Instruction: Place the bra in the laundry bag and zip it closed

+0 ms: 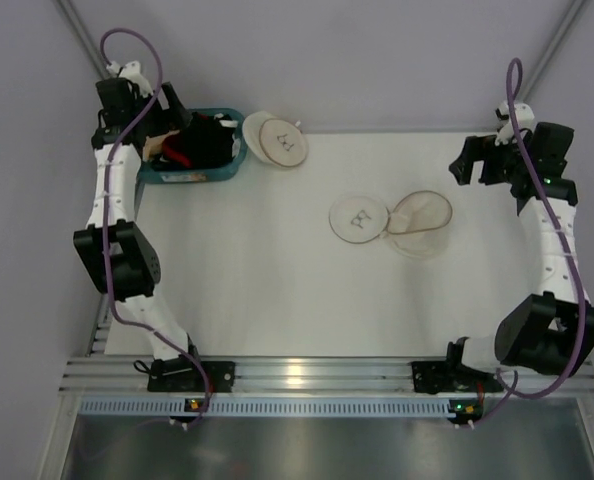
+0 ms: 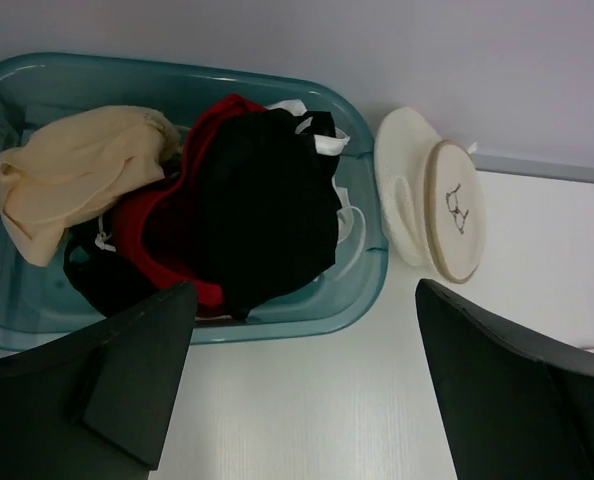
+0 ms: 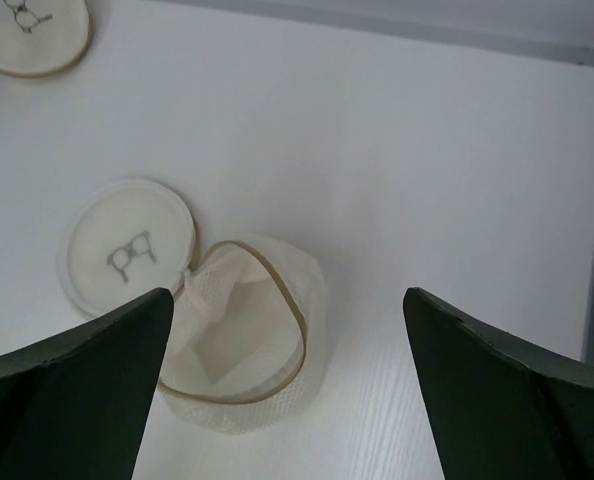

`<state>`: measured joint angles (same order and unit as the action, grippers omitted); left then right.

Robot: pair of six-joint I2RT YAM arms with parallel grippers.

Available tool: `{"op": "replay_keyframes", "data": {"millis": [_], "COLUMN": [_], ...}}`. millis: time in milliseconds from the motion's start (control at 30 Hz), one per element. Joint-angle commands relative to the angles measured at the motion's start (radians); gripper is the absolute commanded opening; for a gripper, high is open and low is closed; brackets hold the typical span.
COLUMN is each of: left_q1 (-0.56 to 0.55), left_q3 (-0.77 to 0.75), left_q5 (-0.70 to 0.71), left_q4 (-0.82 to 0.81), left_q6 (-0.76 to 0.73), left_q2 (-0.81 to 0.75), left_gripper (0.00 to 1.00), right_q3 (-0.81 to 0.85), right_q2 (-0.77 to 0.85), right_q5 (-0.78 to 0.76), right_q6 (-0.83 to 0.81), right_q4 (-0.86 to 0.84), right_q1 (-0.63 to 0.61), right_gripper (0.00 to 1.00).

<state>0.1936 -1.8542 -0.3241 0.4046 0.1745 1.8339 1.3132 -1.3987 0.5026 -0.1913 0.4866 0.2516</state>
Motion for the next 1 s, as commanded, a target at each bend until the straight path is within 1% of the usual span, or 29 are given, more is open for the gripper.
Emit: {"op": "replay_keyframes", "data": {"millis": [0,33,67,100,167,233,333,467,600,667,700,767,800,833,900,933,967], "left_q1": [0.021,0.027,0.036,0.036,0.038,0.038,0.035,0.021,0.012,0.006,0.003,0.0,-0.002,-0.003,-0.005,-0.005,-0.005], "left_q3": [-0.088,-0.106,-0.123,-0.163,-0.198,-0.232,-0.228,-0.226,-0.273,-0.277,-0.277,-0.277,-0.277,-0.275,-0.275,-0.277,-0.277], "left_q5": [-0.029,-0.071,-0.082,-0.087,-0.115,-0.119,-0.107,-0.093,-0.066,-0.067,-0.076,-0.087,-0.099,-0.107,-0.121,-0.13,-0.139], "left_q4": [0.008,0.007,0.007,0.007,0.007,0.007,-0.013,-0.045,-0.056,-0.065,-0.069,-0.079,-0.088,-0.093,-0.102,-0.101,-0.101], "left_q6": [-0.02,-0.017,-0.017,-0.013,-0.007,0.008,0.031,0.008,-0.006,-0.016,-0.018,-0.017,-0.018,-0.018,-0.021,-0.023,-0.023], "left_q2": [0.128,0.152,0.177,0.224,0.272,0.332,0.378,0.41,0.456,0.465,0.467,0.459,0.456,0.453,0.436,0.43,0.412], "left_gripper": [0.95,0.9,0.88,0.86,0.81,0.78,0.75,0.74,0.73,0.68,0.61,0.51,0.39,0.31,0.12,0.0,0.0], "right_q3": [-0.014,-0.02,-0.012,-0.011,-0.017,-0.022,-0.058,-0.135,-0.169,-0.17,-0.169,-0.169,-0.167,-0.172,-0.173,-0.173,-0.172], "right_q2": [0.064,0.063,0.063,0.058,0.056,0.056,0.075,0.115,0.136,0.141,0.144,0.15,0.155,0.158,0.162,0.165,0.168], "right_q5": [-0.021,0.016,0.083,0.102,0.132,0.151,0.165,0.195,0.208,0.211,0.211,0.209,0.206,0.209,0.217,0.22,0.228], "right_q6": [0.087,0.034,0.006,-0.005,0.012,0.007,0.015,0.032,0.044,0.039,0.03,0.023,0.02,0.02,0.03,0.033,0.038], "right_q4": [-0.12,-0.111,-0.089,-0.057,-0.043,-0.019,-0.011,-0.022,-0.017,0.006,0.013,0.026,0.029,0.027,0.029,0.027,0.027], "right_q1": [0.015,0.021,0.026,0.028,0.028,0.028,0.028,0.028,0.028,0.028,0.028,0.028,0.028,0.028,0.028,0.028,0.028], "right_gripper": [0.99,0.99,0.99,0.99,0.99,0.99,0.99,0.99,0.99,0.99,0.99,0.99,1.0,0.99,0.99,0.99,0.99]}}
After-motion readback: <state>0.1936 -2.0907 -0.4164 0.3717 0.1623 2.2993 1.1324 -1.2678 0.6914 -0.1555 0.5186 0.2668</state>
